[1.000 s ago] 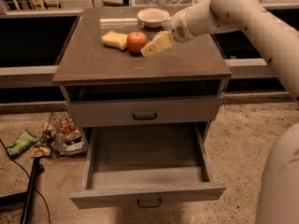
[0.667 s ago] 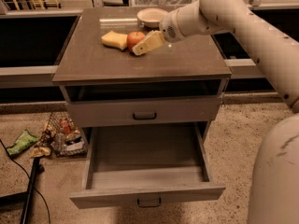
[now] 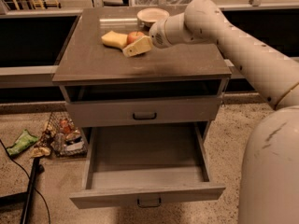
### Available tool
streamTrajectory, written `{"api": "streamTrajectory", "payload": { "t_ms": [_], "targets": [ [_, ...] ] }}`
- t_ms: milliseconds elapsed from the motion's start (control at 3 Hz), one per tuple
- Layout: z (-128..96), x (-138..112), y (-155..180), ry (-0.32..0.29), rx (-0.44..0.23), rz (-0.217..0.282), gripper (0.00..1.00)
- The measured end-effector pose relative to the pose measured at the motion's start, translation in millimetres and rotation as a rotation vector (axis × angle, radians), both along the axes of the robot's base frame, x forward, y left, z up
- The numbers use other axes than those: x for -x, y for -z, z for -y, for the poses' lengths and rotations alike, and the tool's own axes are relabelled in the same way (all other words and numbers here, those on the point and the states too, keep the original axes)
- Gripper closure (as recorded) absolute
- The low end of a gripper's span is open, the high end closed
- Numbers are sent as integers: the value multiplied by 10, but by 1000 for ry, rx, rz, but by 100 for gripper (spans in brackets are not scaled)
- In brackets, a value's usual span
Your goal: Place apple into middle drawer
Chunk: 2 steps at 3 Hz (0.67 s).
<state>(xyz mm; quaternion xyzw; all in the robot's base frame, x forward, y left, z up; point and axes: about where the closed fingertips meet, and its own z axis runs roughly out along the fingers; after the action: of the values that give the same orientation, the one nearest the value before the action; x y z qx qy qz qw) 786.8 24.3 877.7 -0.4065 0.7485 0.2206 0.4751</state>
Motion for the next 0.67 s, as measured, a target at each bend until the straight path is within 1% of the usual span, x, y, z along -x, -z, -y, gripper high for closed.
{"api": "streamTrajectory", "payload": {
  "t_ms": [333, 667],
  "targets": [
    [-51, -144, 99, 29, -22, 4, 0],
    [-56, -263, 144, 53, -40, 9, 0]
  ]
}}
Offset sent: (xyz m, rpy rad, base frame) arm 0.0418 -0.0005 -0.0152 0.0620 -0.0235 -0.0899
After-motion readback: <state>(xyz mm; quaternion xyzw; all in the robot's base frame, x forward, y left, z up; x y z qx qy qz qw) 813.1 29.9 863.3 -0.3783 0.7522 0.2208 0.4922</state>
